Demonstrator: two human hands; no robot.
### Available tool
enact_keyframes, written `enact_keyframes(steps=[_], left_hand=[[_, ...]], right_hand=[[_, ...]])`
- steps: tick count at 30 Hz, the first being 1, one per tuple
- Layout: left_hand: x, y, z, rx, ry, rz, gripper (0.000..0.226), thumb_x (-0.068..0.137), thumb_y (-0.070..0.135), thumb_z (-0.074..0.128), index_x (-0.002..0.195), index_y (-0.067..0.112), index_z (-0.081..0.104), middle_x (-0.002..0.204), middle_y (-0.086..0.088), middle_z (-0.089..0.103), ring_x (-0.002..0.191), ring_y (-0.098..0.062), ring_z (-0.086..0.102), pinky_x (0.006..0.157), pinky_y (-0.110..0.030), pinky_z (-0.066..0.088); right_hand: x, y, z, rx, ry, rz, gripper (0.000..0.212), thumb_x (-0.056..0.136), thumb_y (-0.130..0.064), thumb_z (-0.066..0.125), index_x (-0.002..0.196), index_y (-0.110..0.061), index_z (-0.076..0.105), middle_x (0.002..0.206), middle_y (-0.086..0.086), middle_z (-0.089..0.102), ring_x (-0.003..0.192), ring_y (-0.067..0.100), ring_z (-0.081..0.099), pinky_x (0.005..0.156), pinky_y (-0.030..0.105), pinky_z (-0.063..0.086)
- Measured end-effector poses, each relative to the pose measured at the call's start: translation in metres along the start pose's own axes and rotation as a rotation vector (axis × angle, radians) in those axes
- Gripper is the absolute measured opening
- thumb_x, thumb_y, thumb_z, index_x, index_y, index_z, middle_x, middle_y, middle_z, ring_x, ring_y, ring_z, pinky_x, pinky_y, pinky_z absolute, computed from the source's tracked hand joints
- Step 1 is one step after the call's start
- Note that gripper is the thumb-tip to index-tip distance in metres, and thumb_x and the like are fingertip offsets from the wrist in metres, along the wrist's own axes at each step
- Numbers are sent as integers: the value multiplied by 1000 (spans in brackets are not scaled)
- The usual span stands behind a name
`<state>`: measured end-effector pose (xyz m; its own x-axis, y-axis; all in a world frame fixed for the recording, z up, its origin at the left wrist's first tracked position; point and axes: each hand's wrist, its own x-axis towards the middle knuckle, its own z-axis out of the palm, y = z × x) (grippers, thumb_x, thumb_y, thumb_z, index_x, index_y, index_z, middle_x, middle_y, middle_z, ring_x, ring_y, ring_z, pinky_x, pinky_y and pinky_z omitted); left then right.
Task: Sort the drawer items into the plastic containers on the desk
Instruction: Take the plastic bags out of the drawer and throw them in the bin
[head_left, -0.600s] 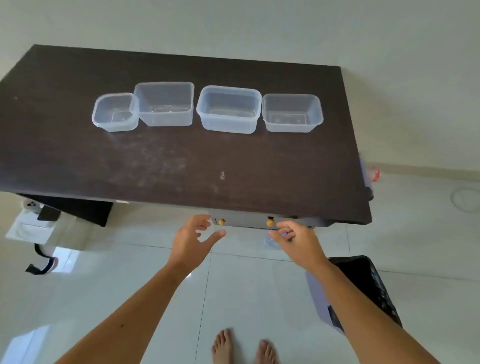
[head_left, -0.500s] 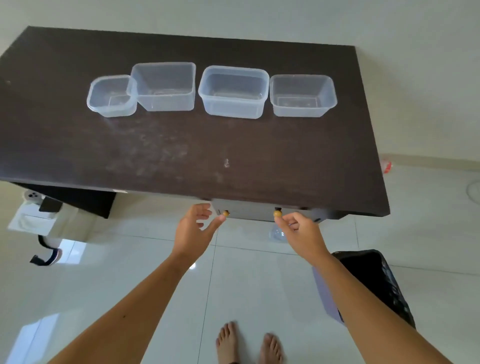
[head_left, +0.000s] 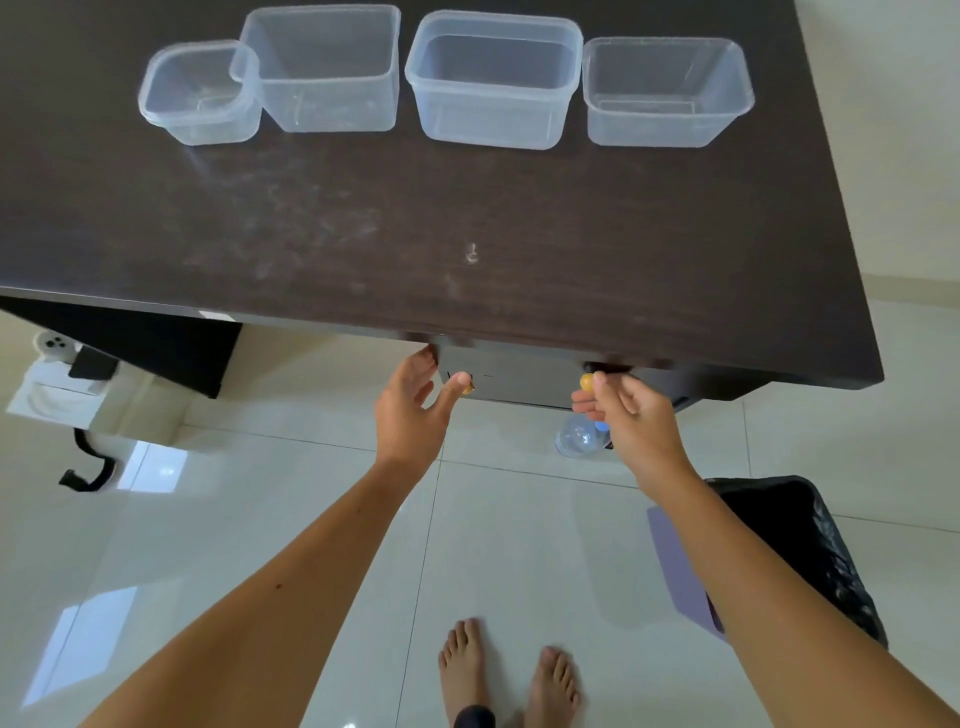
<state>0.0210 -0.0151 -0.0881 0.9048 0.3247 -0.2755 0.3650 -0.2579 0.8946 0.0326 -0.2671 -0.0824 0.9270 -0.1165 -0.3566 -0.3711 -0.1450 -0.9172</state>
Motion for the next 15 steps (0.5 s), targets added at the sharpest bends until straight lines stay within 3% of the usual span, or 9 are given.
enact_keyframes(steps=[9, 15], left_hand=[[-2, -2, 6, -19, 58, 14, 61, 89, 44, 79, 134, 10, 60, 134, -5, 69, 128, -20, 64, 115, -35, 50], [-7, -9, -2, -29, 86, 25, 38, 90, 38, 80, 112, 12, 63, 108, -1, 70, 110, -22, 68, 106, -32, 56]], right_hand=[[-3, 0, -2, -24, -12, 1, 26, 107, -29, 61, 104, -8, 75, 90, 1, 81, 81, 7, 76, 78, 15, 57], [-20, 13, -3, -11, -11, -15, 24, 107, -28, 60, 103, -11, 76, 90, 3, 81, 85, 12, 77, 88, 25, 60]])
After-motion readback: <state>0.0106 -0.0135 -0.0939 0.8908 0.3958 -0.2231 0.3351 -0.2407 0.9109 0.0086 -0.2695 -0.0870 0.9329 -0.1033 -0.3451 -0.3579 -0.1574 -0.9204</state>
